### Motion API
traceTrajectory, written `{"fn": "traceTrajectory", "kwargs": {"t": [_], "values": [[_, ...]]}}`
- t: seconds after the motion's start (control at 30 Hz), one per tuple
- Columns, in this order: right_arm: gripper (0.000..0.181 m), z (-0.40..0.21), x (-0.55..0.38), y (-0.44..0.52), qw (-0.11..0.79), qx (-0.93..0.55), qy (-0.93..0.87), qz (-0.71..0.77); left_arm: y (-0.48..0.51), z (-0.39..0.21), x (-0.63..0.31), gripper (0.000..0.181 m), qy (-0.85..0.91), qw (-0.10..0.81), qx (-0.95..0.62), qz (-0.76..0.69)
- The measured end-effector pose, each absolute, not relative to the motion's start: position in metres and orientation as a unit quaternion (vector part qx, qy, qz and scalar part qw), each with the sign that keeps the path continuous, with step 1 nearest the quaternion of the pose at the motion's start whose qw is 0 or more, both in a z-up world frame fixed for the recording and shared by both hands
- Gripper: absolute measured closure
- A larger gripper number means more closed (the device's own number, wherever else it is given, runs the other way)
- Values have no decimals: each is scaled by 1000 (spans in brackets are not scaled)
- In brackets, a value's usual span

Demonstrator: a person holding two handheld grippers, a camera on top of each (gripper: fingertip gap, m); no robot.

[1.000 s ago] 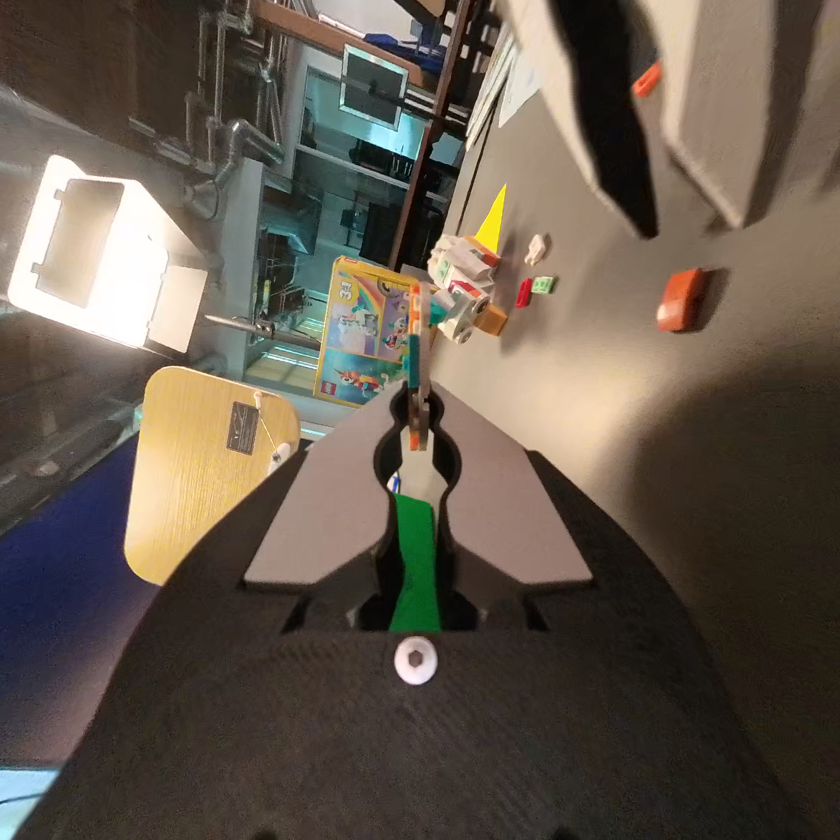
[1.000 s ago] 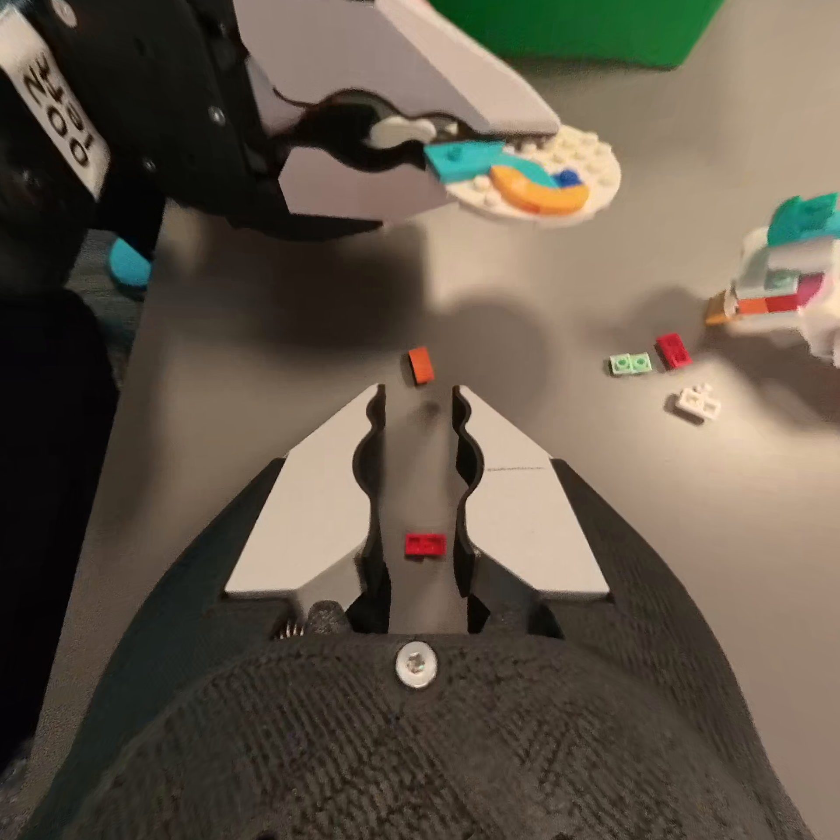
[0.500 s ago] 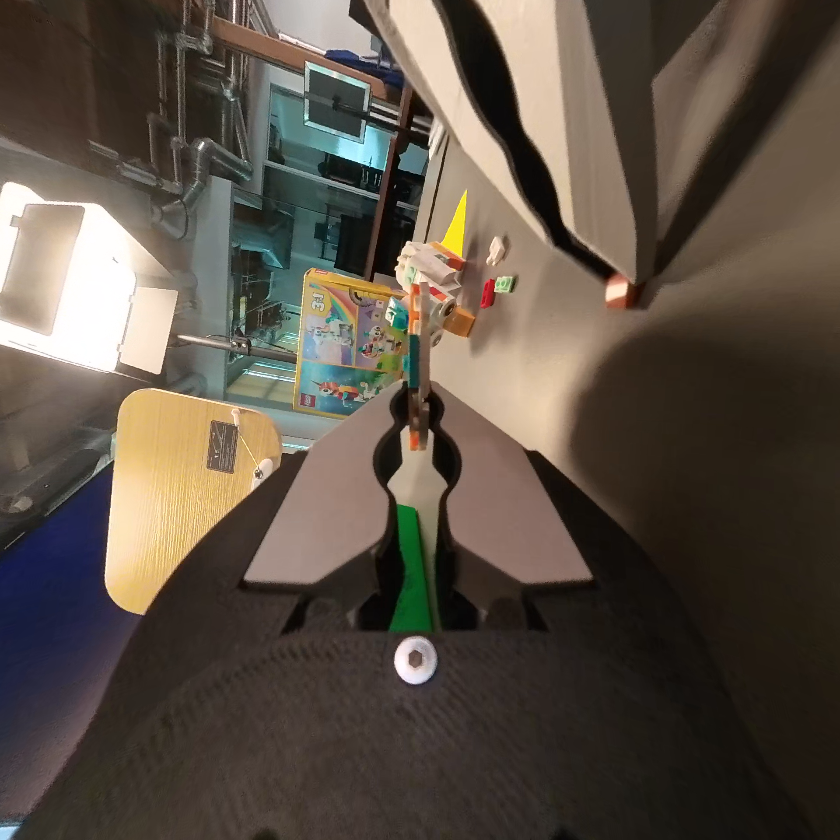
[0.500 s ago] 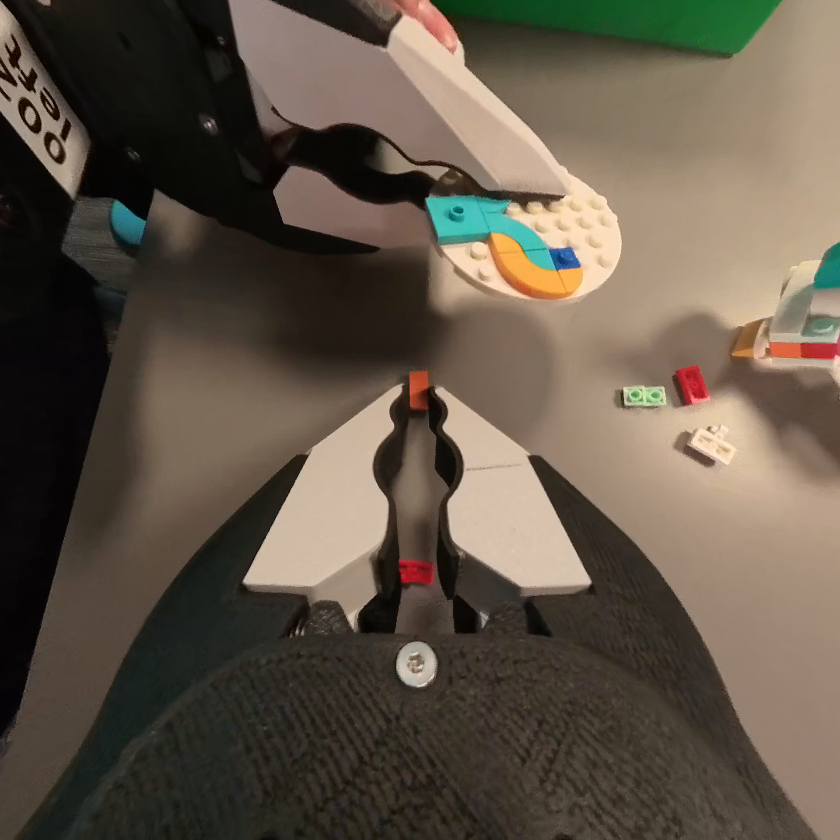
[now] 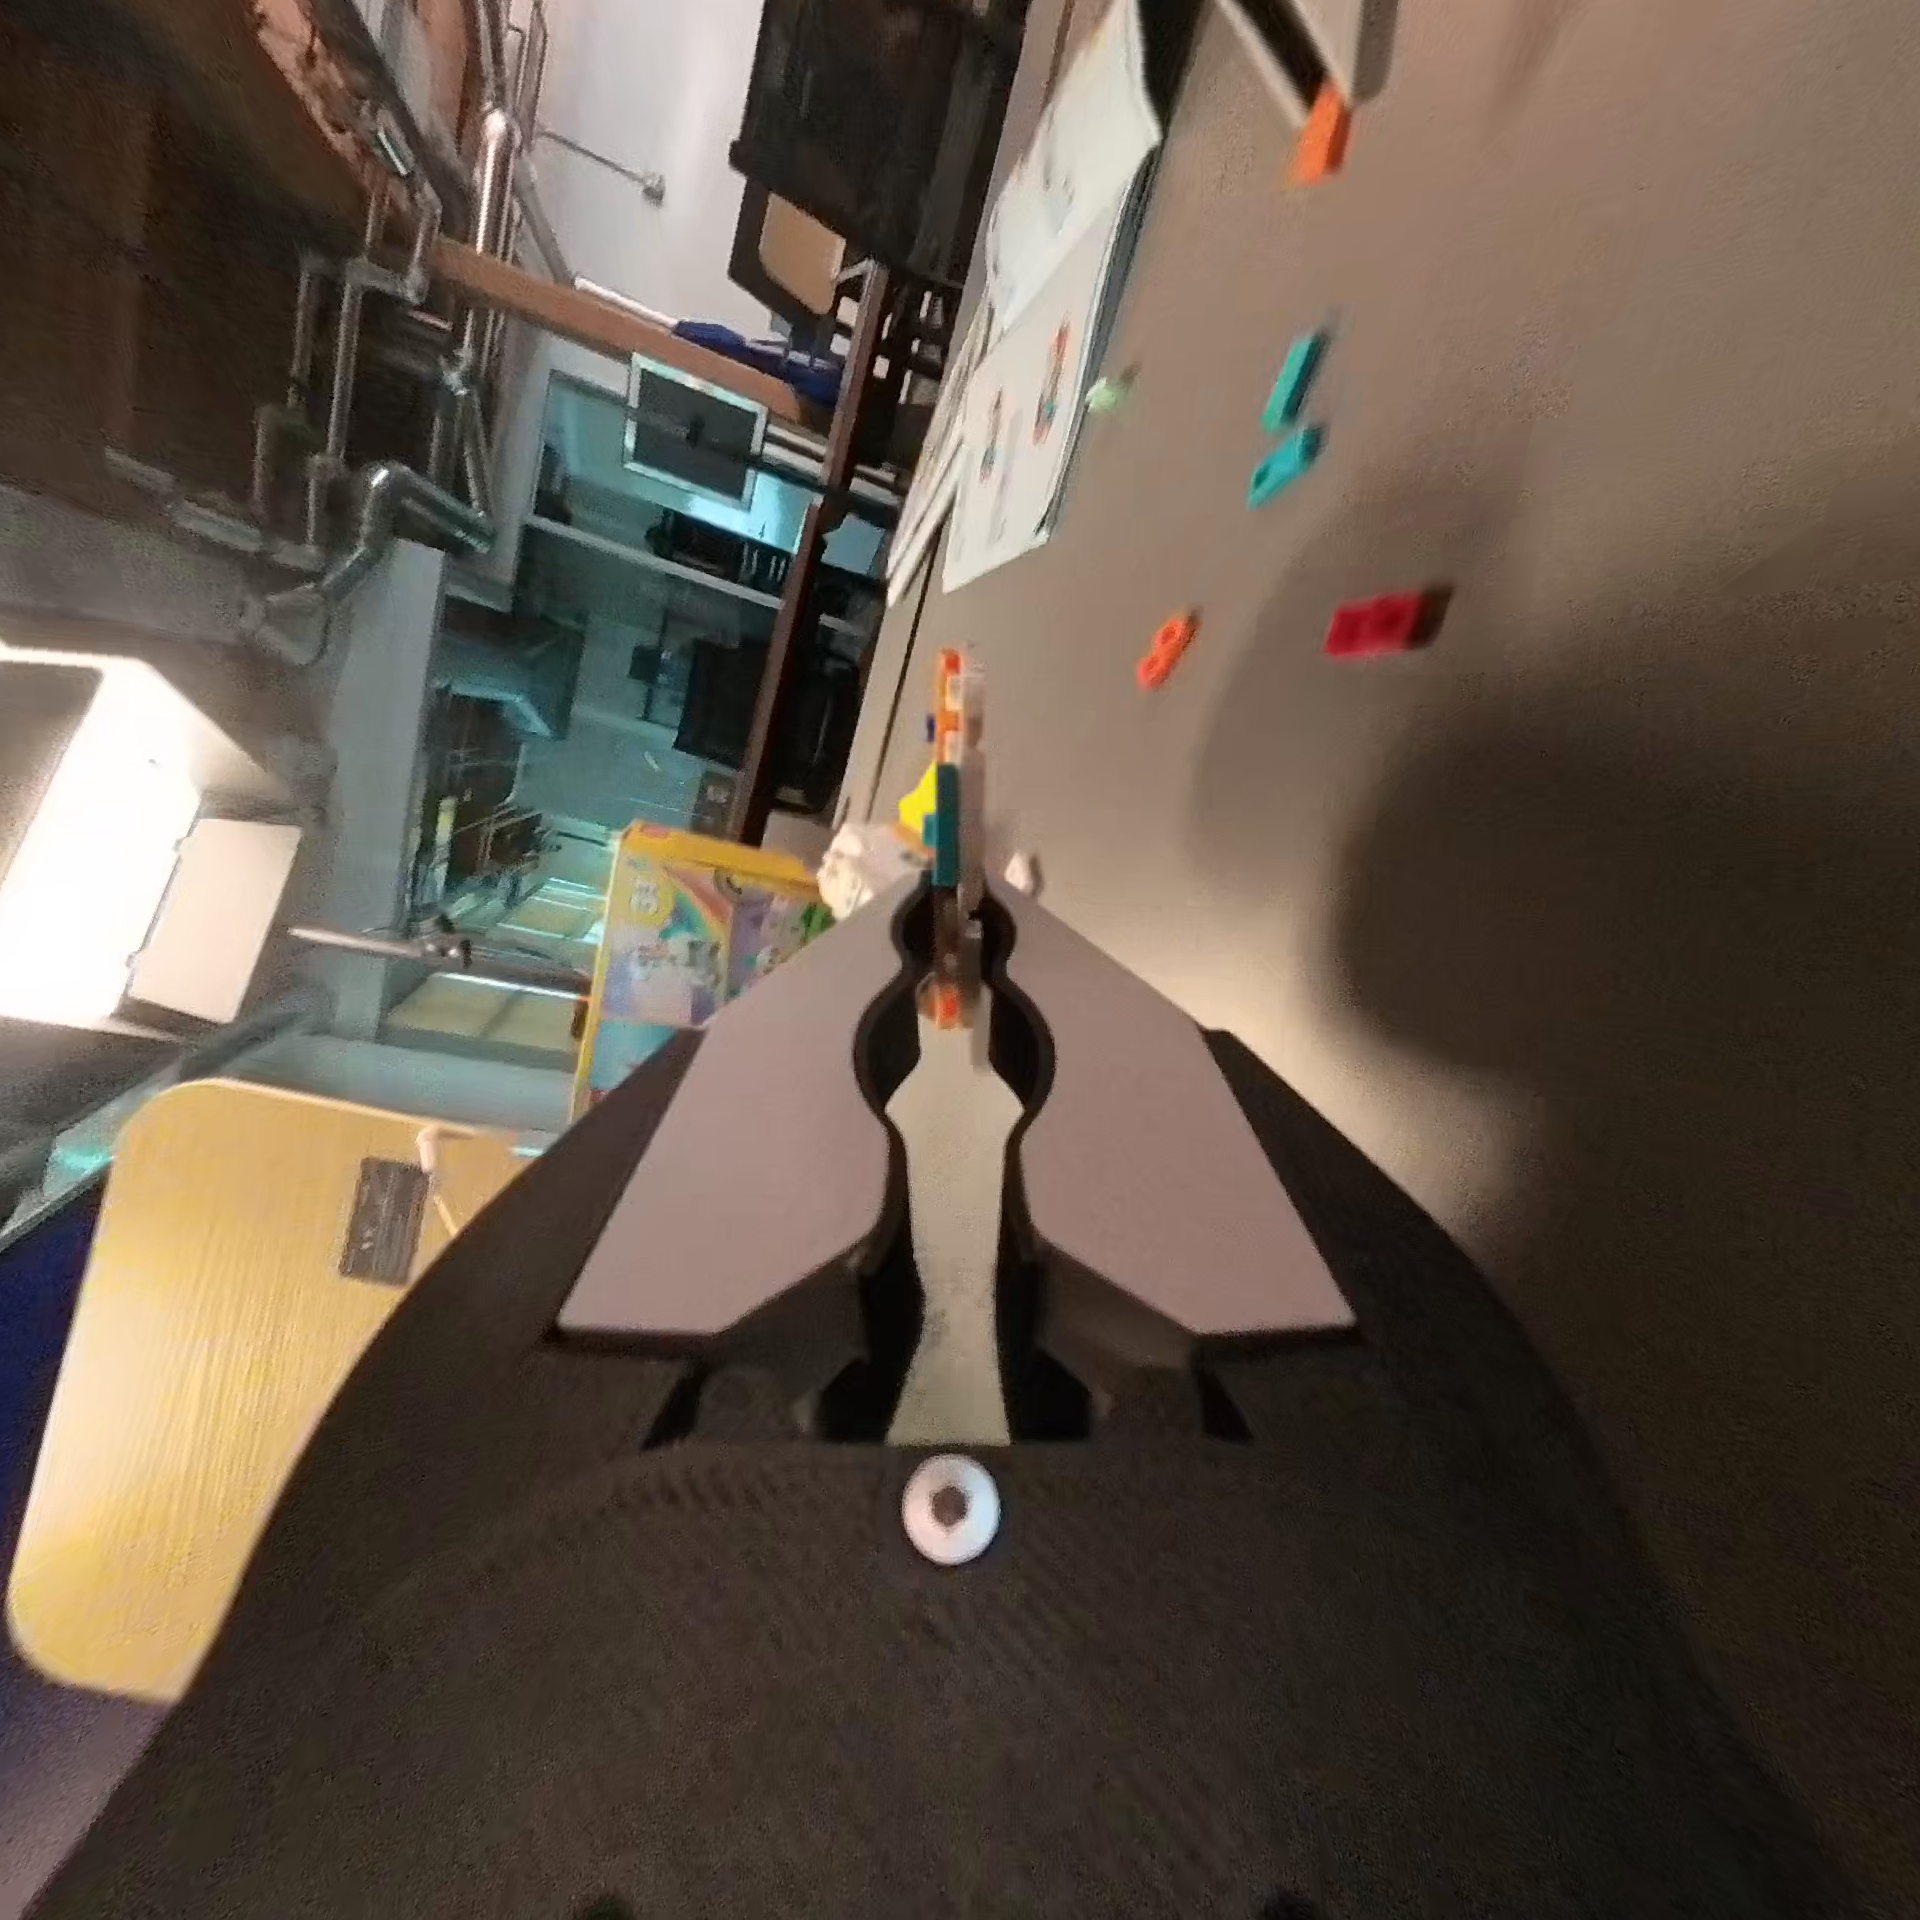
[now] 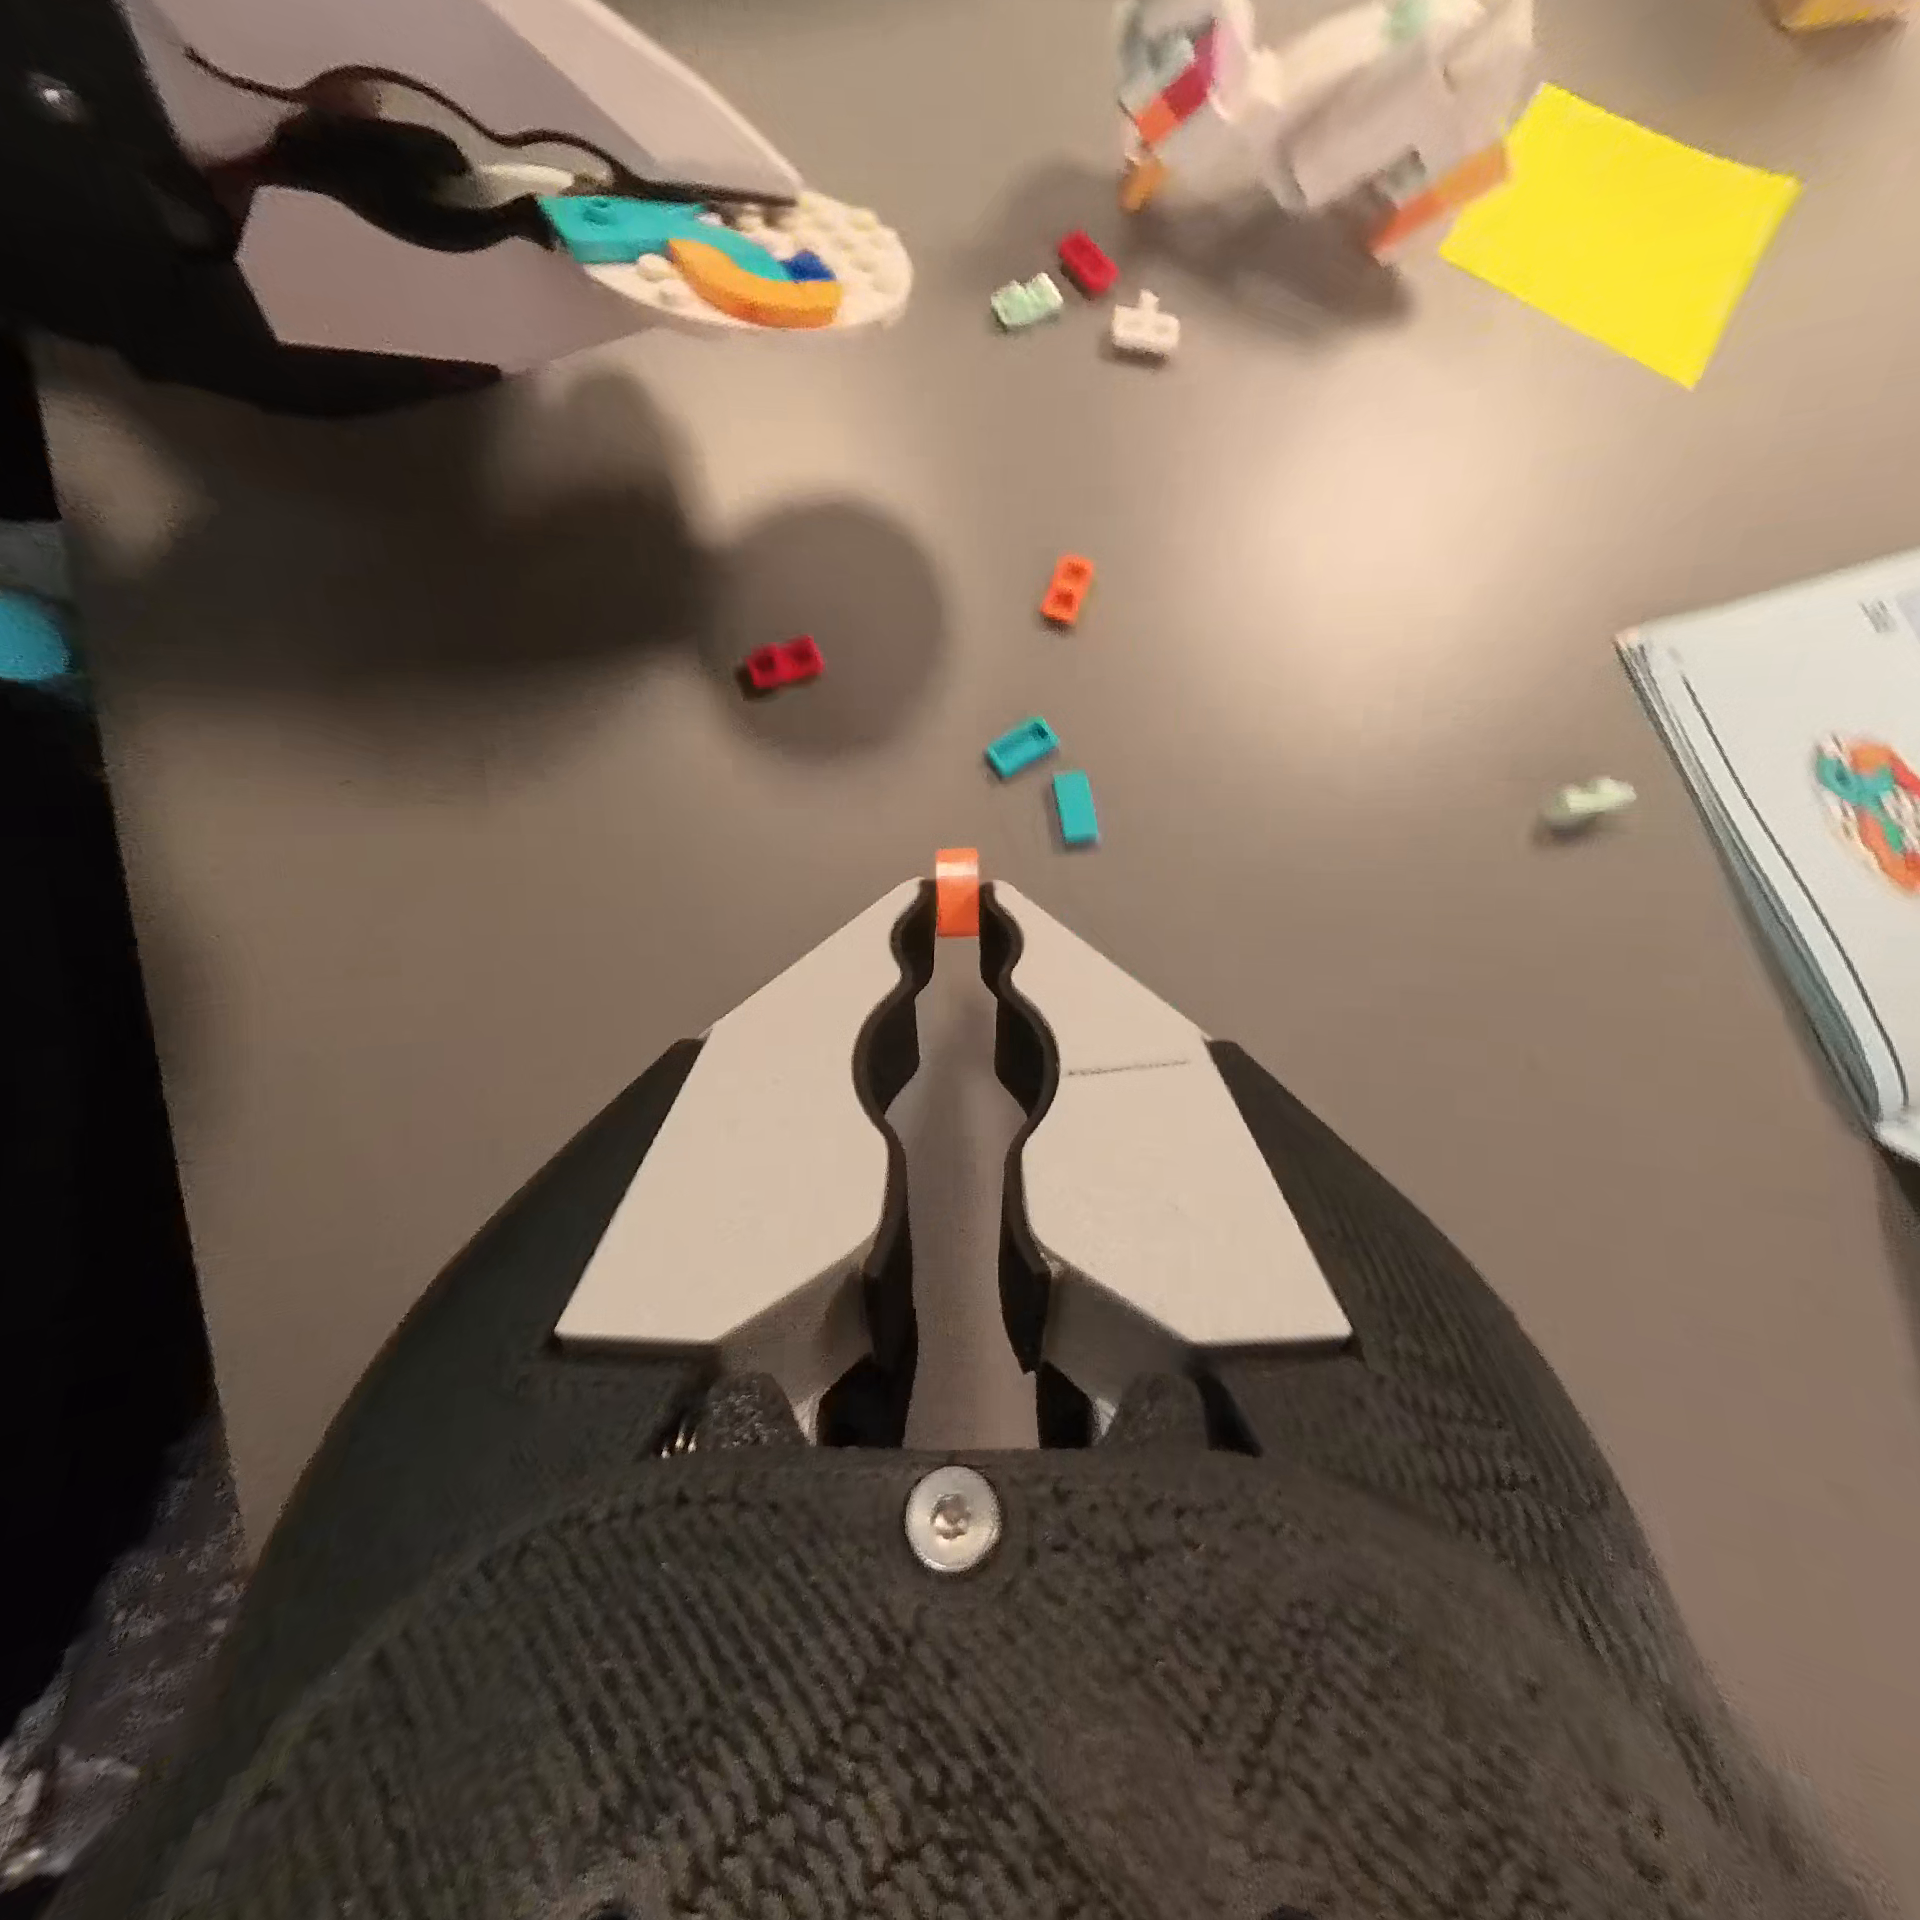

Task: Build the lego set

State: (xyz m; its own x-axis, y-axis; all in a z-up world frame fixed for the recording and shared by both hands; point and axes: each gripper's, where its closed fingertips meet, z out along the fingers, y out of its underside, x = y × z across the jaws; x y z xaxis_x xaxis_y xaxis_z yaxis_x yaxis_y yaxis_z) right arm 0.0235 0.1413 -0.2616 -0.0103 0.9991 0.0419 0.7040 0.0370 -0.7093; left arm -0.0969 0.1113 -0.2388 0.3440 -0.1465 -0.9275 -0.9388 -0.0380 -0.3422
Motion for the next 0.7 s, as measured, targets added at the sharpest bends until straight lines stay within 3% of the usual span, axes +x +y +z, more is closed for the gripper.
{"fn": "traceTrajectory", "kwargs": {"t": [0.7], "values": [[175, -284, 42, 143, 289, -686, -622, 244, 117, -258, -78, 176, 480, 490, -597, 415]]}}
